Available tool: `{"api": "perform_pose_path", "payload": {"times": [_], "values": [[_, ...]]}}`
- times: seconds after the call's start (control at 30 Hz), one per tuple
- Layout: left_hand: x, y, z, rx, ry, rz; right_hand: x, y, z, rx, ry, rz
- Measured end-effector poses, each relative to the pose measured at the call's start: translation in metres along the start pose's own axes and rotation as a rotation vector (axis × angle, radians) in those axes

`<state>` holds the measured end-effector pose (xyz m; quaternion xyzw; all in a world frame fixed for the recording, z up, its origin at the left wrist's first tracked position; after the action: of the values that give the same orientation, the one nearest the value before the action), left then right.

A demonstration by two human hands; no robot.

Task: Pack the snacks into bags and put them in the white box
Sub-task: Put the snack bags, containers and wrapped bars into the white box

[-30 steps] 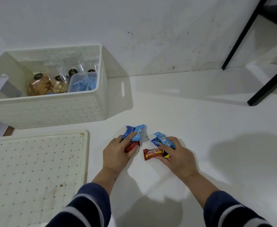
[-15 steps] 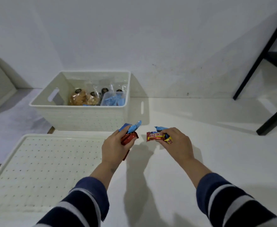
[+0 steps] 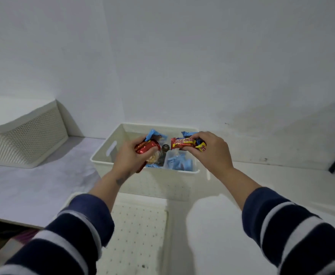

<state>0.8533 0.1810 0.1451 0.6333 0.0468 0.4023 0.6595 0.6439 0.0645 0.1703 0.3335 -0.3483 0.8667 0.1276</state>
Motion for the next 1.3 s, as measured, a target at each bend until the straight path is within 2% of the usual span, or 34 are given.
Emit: {"api": "perform_pose_path", "payload": {"times": [0.1, 0.23, 0.43, 0.57, 0.67, 0.9, 1.13, 1.3], "values": [[0.028, -0.021, 0.042, 0.045, -0.093, 0.017, -0.046, -0.019, 0.030, -0.081, -0.110, 0.053], [0.046, -0.067, 0.097, 0.120, -0.218, 0.163, -0.129, -0.028, 0.057, -0.239, -0.318, 0.071], [0.027, -0.150, 0.142, 0.263, -0.412, 0.400, -0.237, -0.012, 0.060, -0.428, -0.575, 0.034], [0.011, -0.180, 0.148, 0.294, -0.579, 0.604, -0.267, -0.005, 0.052, -0.497, -0.751, 0.043], [0.002, -0.189, 0.152, 0.303, -0.615, 0.601, -0.273, -0.004, 0.053, -0.532, -0.779, 0.030], [0.007, -0.163, 0.144, 0.236, -0.534, 0.507, -0.249, -0.018, 0.055, -0.494, -0.730, -0.053], [0.037, -0.112, 0.101, 0.148, -0.489, 0.501, -0.180, -0.062, 0.024, -0.387, -0.727, -0.164], [0.076, -0.076, 0.027, 0.025, -0.387, 0.552, -0.131, -0.106, -0.029, -0.313, -0.711, -0.255]]}}
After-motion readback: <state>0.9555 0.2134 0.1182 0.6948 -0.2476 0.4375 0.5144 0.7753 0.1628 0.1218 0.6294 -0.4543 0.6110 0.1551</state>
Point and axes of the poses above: each hand's wrist, its own z-axis towards the middle knuckle, its own x-axis out of the back of the hand, y = z × x, the point moved 8 cm from there along z, towards the middle knuckle, and after that the axes turned 3 degrees about x, right-handed, at the moved point
